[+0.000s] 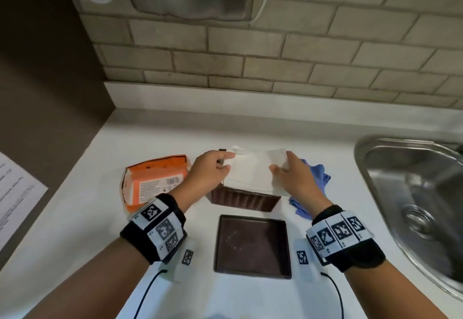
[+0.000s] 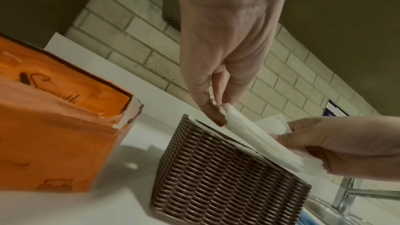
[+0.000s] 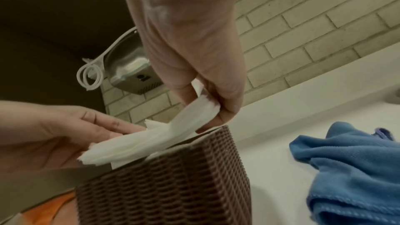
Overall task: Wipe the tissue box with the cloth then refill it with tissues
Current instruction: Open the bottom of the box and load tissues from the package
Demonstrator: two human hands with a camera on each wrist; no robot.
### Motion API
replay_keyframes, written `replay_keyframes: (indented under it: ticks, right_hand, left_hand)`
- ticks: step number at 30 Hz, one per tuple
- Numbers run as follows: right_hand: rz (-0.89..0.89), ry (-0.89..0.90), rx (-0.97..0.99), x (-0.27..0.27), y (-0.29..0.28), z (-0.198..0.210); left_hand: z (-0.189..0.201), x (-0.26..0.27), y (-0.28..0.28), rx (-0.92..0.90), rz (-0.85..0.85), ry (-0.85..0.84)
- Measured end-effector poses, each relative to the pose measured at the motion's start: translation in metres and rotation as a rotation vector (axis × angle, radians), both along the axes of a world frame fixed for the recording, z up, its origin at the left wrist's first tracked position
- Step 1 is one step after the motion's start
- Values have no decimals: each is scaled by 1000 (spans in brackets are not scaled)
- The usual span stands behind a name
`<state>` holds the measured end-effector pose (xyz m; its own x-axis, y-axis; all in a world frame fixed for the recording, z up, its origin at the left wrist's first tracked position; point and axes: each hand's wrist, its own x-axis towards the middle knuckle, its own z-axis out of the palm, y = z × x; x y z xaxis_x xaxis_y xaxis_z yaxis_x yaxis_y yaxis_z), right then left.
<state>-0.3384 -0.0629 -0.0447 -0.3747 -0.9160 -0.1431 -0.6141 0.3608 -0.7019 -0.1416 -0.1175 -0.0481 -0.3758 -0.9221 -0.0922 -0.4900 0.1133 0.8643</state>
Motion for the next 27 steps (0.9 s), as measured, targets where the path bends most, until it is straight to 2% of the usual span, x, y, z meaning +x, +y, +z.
replay_keyframes:
  ticks: [7,13,17,19,22,24,27]
  right_hand:
    - [129,233,50,5,-14,-15]
    - [224,417,70,8,-24,-13]
    - [244,550,82,9,-27,-17]
    - [239,530,70,8,-28,-17]
    - [263,478,71,4,-32,-15]
    - [277,445,81,2,-36,-14]
    - [276,424,61,1,-36,-17]
  left_hand:
    - [-7,-1,-3,-133,-60,-295]
    - [-9,-6,-1,-162,-93,-434]
    - [-11,-8,5,-375,-123,-542]
    - [-13,-9,5,-443,-178,-495]
    - [-20,-11,1,-383,-347,-471]
    - [-25,-13,-3,-347,-403,-528]
    - [-29,-14,-4,-341,-414,-704]
